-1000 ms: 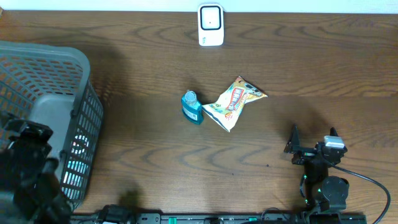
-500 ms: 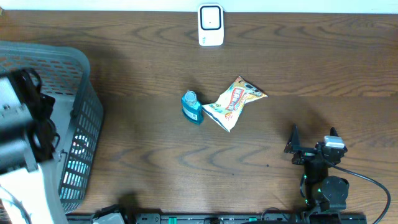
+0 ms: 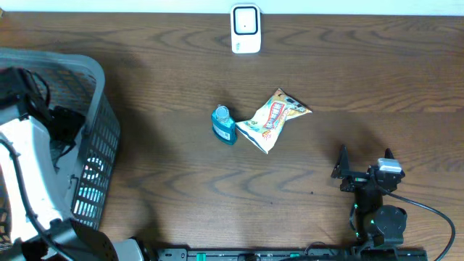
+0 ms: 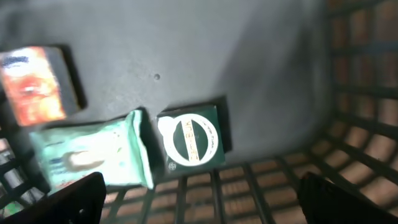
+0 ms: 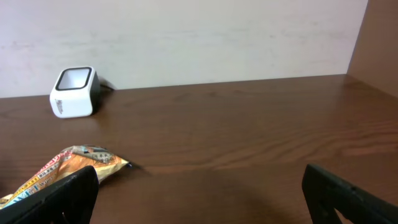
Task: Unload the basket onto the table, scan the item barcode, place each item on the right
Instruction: 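Reach the left gripper into the basket and grasp the dark green box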
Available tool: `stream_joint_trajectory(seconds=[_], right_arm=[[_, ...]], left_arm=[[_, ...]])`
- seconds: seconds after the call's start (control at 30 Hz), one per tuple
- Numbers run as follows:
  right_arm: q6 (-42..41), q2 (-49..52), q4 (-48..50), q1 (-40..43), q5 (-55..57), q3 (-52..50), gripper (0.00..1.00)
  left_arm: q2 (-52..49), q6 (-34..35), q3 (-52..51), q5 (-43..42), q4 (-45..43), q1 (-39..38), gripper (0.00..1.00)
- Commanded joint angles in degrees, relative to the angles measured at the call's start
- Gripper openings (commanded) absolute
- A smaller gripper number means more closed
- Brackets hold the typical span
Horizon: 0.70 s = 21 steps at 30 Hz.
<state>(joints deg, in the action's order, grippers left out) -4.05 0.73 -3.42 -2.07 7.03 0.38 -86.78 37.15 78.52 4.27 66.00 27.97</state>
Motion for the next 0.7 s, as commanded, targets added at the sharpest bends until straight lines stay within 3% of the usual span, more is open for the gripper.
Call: stream_joint_trajectory(seconds=[0.0,0.23,0.67], right_arm=[[0.5,-0.2,-0.2,-0.6,-0.1,-0.1,0.99],[0.5,-0.2,-0.2,-0.6,-0.1,-0.1,0.99],[0.5,-0.2,-0.2,-0.6,-0.1,-0.1,0.99]], left_arm=[[0.0,0.2,-7.7,-0.9,-4.0,0.2,0.98],[0.0,2.4,-19.7,-4.6,-14.6,0.2,0.98],[-0.1,5.2,-32.5,-5.5,-29.5,0.2,0.98]])
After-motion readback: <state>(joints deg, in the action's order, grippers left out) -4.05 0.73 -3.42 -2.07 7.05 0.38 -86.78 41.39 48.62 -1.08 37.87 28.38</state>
